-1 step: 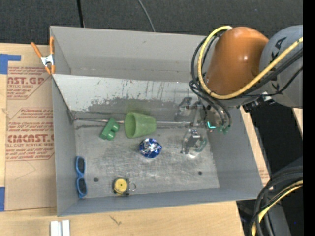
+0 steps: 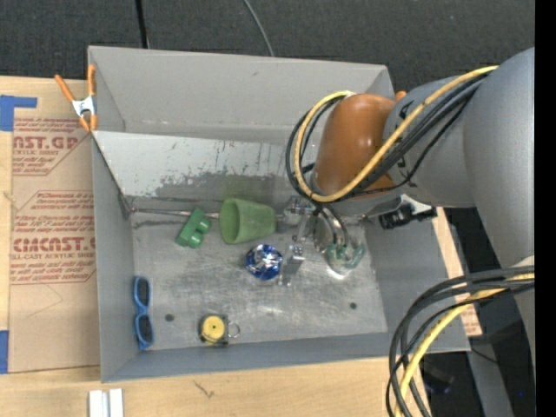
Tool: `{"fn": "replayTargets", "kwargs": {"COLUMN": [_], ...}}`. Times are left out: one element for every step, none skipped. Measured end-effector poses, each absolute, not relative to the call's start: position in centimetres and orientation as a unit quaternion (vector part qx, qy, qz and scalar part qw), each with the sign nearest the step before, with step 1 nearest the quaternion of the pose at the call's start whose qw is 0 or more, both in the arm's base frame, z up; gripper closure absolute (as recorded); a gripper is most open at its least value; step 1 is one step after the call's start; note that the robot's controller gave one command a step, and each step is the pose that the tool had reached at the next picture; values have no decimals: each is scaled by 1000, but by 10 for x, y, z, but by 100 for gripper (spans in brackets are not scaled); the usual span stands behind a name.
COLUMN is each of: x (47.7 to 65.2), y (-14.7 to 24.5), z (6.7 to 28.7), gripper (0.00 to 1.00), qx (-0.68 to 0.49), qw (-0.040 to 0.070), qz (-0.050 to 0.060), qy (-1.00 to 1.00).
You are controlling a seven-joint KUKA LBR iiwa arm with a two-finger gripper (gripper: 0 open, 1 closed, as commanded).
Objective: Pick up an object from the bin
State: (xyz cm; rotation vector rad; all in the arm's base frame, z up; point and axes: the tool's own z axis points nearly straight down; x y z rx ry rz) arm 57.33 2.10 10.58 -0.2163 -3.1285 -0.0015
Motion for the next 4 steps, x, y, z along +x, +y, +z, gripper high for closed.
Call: {"fn": "replayTargets", "kwargs": {"x": [562,562,561,545], "y": [70,70,70,-9], "z": [77,79,77,84], "gripper": [0,100,0,0], "qx": [-28,-28,-28,-15], "qw": [-3,-1,-1,0], "qz": [0,-1,0,2], "qy": [-1000,-1000,-1000,-1000]}}
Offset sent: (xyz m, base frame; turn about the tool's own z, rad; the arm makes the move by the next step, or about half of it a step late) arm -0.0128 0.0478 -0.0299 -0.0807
